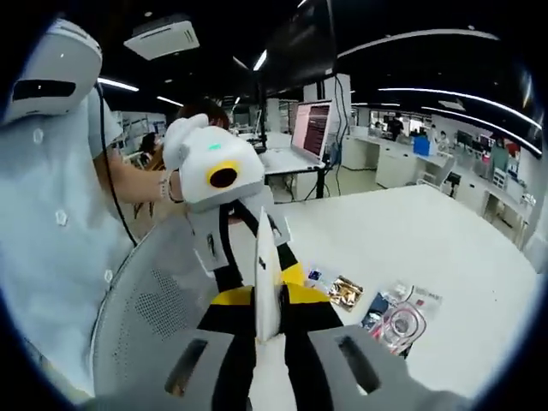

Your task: Arrange the skincare products in the storage area until every visible bottle or jar stands upright without overlapping.

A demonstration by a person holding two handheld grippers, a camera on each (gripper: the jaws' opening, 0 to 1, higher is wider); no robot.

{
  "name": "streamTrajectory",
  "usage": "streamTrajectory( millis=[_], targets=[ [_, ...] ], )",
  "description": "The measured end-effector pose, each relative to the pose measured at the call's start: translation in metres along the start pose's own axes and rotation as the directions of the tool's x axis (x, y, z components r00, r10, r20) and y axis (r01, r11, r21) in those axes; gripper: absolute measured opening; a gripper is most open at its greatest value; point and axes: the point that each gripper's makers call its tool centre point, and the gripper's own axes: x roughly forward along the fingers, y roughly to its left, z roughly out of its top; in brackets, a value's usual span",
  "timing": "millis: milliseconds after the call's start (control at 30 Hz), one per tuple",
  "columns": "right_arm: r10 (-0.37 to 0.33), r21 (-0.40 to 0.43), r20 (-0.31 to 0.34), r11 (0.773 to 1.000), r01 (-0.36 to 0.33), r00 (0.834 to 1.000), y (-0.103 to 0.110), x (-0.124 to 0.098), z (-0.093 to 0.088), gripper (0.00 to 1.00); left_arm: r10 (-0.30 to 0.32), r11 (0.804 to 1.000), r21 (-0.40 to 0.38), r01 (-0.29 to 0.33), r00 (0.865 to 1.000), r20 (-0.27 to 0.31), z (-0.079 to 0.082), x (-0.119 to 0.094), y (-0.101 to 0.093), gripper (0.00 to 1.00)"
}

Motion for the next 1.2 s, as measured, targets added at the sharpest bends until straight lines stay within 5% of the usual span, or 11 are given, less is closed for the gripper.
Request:
streamTrajectory(
  millis=[400,600,1067,1200],
  targets=[
    [0.081,-0.043,-0.068,0.996,-0.084,0.994,0.001,0.008,-0.010,0.10,-0.006,0.998,-0.057,0.005,1.000,-0.021,-0.013,0.006,0.001,0.17],
    [0.101,-0.074,-0.166,0.991,-0.114,0.981,-0.004,0.013,-0.019,0.12,0.003,0.996,-0.089,-0.006,0.999,-0.034,-0.019,0.013,0.003,0.13],
    [0.109,-0.118,-0.395,0.979,-0.168,0.912,-0.017,0.023,-0.034,0.15,0.061,0.993,-0.094,-0.066,0.997,-0.055,-0.029,0.023,0.018,0.10],
    [0.087,-0.168,-0.469,0.968,-0.186,0.879,-0.022,0.021,-0.037,0.16,0.075,0.988,-0.128,-0.081,0.996,-0.054,-0.032,0.025,0.023,0.10]
  ],
)
